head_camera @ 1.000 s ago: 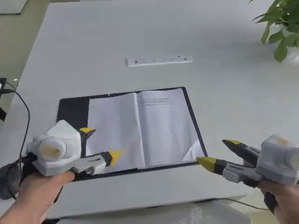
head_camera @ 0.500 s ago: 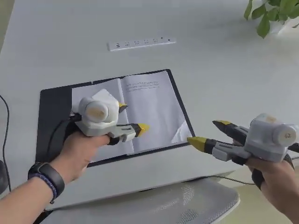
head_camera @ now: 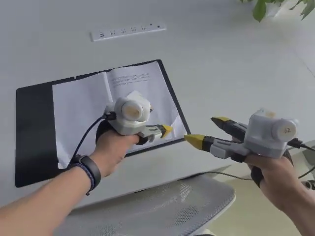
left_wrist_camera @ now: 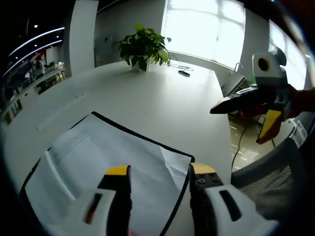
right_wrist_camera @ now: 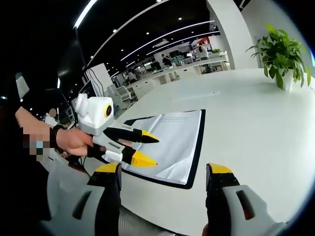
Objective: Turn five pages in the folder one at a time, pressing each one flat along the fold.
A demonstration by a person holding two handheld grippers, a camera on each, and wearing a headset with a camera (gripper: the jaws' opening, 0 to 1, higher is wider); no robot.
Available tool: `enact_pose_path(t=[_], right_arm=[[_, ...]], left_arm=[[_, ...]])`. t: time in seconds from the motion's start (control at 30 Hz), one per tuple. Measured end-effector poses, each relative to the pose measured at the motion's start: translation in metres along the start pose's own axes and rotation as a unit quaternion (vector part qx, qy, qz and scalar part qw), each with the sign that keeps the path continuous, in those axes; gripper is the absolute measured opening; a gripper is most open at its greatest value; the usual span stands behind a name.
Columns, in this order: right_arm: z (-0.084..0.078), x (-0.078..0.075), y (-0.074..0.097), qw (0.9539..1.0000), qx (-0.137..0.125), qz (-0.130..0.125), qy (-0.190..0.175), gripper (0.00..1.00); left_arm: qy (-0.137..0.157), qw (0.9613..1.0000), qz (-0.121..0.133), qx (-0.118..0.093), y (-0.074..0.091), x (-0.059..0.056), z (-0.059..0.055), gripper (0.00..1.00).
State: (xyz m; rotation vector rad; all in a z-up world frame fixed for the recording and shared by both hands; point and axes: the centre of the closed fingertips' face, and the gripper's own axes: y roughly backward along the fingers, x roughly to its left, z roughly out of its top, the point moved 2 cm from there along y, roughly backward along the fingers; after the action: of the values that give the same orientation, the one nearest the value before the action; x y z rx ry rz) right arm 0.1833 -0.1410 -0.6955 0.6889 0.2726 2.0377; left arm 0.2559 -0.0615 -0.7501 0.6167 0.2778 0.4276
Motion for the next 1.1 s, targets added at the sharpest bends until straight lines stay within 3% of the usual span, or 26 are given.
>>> enact_pose_path(t=[0.3,0.5,0.53,0.63,0.77,0.97,1.03,1.1], right_arm=[[0.002,-0.006,-0.002,1.0,0.001,0.004,-0.007,0.68],[-0.002,-0.01,0.001,0.9999,0.007,0.006,-0.01,0.68],[-0.003,-0.009,0.002,0.9999,0.008,0.006,-0.011,0.68],[-0.003,-0.01,0.003,0.9999,0.007,0.006,-0.014,0.67],[-0.005,-0.014,0.002,0.9998,0.007,0.007,-0.02,0.67],[-0.004,-0.008,-0.005,0.9995,0.006,0.016,-0.025,0.66],[-0.004,-0.006,-0.009,0.9995,0.009,0.02,-0.023,0.66],[-0.002,-0.007,-0.012,0.9994,0.01,0.024,-0.023,0.66]], left_arm=[[0.001,0.9999,0.011,0.012,-0.032,-0.008,-0.013,0.32],[-0.009,0.9996,0.008,0.026,-0.041,-0.018,-0.029,0.28],[-0.022,0.9993,0.021,0.019,-0.041,-0.015,-0.027,0.26],[-0.023,0.9992,0.028,0.015,-0.04,-0.013,-0.029,0.21],[-0.052,0.9977,0.043,0.004,-0.041,-0.015,-0.03,0.2],[-0.063,0.9971,0.042,0.003,-0.042,-0.016,-0.029,0.14],[-0.075,0.9959,0.05,0.001,-0.043,-0.017,-0.028,0.09],[-0.067,0.9959,0.06,0.001,-0.042,-0.012,-0.027,0.06]])
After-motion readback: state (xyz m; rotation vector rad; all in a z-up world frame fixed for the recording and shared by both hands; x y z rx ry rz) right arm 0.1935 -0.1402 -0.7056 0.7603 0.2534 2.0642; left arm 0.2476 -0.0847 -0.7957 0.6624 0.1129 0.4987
